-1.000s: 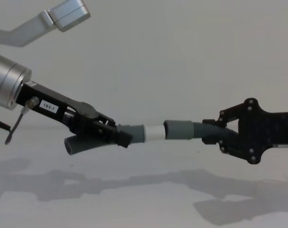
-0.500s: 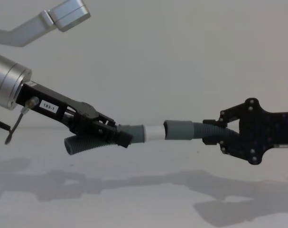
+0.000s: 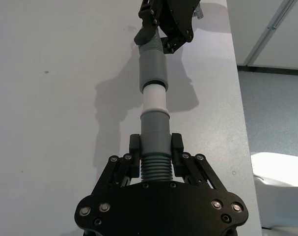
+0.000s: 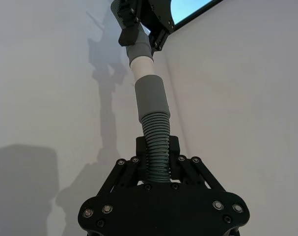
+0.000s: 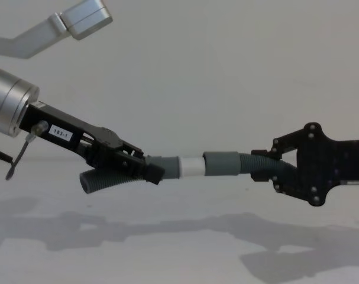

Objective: Use both hands to pick up one end of the pipe from the table, align the ends, and insert them.

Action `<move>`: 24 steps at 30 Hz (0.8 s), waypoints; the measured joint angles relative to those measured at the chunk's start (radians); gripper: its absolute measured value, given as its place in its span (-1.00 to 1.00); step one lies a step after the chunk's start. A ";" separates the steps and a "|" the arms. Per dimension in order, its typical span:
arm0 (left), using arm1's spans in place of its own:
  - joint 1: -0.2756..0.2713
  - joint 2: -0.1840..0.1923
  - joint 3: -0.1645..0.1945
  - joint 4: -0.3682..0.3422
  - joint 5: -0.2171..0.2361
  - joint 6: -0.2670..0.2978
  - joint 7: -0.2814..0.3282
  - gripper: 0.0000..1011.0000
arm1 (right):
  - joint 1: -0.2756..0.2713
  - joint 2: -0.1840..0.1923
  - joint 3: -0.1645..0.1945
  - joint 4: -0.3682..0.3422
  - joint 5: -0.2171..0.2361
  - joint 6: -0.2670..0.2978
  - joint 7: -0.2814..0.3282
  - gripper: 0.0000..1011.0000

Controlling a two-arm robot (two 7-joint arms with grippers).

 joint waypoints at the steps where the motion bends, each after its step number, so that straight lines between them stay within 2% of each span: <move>1: 0.000 0.000 0.000 0.000 0.000 0.000 0.000 -0.35 | 0.000 0.000 -0.002 0.000 0.001 0.000 0.000 -0.55; 24: 0.000 -0.002 0.000 -0.001 -0.002 0.000 0.000 -0.35 | 0.012 -0.004 -0.032 0.002 0.019 -0.010 0.014 -0.55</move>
